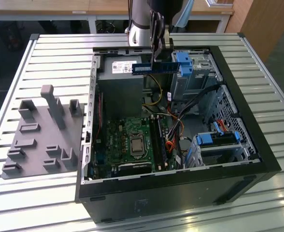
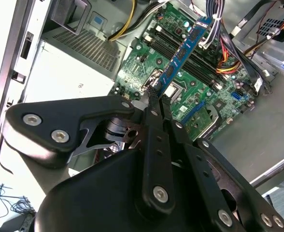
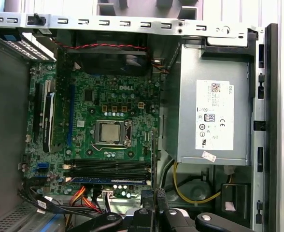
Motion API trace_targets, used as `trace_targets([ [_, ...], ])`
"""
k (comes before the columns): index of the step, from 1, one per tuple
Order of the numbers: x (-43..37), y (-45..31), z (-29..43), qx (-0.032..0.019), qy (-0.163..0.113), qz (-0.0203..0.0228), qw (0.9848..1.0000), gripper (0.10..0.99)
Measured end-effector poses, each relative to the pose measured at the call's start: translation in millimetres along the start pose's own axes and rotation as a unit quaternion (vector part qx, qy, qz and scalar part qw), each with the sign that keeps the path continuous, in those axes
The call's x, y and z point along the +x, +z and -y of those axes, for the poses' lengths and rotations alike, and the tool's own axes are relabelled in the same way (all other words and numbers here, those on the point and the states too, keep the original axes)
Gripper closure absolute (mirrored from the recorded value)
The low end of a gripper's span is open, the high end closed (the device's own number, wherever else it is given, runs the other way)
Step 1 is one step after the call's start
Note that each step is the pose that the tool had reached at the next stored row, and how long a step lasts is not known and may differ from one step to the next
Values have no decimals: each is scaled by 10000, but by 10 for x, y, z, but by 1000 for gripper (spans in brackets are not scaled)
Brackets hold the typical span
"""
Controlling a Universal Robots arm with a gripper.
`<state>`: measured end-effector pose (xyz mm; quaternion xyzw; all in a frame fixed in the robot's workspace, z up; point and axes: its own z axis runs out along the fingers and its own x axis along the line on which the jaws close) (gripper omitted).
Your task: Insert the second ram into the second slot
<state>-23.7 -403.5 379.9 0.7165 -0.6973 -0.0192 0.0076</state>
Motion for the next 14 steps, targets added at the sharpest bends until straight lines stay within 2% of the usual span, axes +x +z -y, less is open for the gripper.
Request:
trace_targets([
  [3,35,0,-1,0,0,0,10000,949],
  [14,61,-1,-2,0,0,0,10000,949],
])
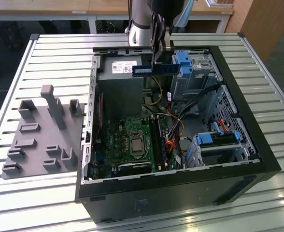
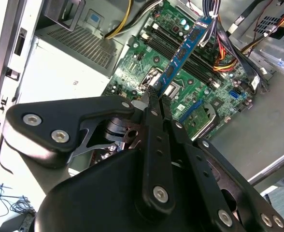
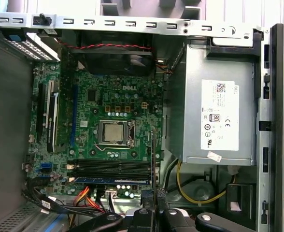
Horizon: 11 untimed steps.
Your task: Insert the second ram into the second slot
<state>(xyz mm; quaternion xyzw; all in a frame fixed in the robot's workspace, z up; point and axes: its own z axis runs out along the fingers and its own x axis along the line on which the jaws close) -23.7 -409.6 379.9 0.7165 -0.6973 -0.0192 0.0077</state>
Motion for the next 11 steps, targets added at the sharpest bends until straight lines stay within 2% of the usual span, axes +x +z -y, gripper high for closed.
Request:
trace_targets([
  [11,30,-1,-1,0,0,0,10000,949],
])
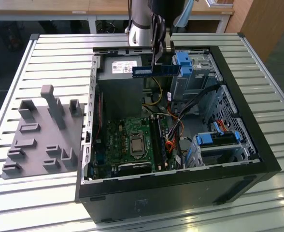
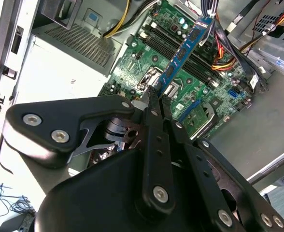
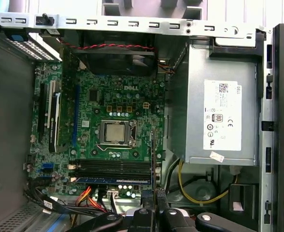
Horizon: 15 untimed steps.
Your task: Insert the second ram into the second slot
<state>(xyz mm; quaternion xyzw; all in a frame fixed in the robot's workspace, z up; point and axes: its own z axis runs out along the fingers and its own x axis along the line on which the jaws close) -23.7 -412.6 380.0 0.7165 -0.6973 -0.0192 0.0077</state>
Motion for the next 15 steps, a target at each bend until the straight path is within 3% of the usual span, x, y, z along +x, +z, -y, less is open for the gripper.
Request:
trace_targets([
  [15,74,-1,-2,0,0,1,10000,949],
])
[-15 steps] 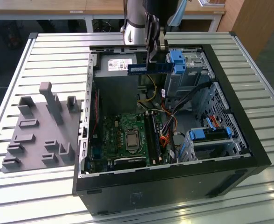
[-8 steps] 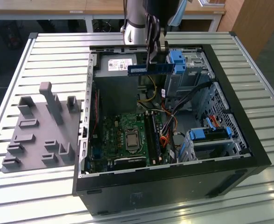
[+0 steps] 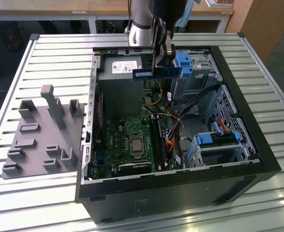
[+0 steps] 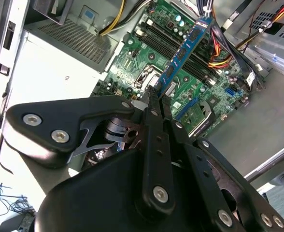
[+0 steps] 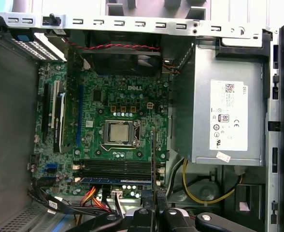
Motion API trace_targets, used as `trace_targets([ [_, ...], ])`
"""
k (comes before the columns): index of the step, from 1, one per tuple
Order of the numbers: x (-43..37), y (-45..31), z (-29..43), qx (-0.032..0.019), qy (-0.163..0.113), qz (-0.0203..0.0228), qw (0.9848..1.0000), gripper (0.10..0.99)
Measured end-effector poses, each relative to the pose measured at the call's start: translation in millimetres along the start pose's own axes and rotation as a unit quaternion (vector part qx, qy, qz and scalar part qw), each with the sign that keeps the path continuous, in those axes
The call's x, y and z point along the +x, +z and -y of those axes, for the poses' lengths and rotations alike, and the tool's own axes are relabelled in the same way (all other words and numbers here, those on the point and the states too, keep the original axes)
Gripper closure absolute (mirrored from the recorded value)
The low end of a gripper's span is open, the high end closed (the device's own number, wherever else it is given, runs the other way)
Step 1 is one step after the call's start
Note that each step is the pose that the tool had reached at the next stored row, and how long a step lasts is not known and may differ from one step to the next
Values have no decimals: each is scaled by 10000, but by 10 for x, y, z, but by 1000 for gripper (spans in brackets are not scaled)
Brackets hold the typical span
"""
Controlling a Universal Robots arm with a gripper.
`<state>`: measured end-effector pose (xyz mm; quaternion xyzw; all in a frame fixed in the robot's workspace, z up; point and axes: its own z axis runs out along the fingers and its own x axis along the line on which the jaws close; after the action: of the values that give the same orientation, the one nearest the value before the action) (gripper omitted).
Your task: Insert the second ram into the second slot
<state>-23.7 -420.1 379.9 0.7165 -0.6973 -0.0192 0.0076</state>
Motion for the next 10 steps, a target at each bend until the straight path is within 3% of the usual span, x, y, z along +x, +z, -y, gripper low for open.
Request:
trace_targets([
  [10,72,-1,-2,0,0,-1,10000,949],
])
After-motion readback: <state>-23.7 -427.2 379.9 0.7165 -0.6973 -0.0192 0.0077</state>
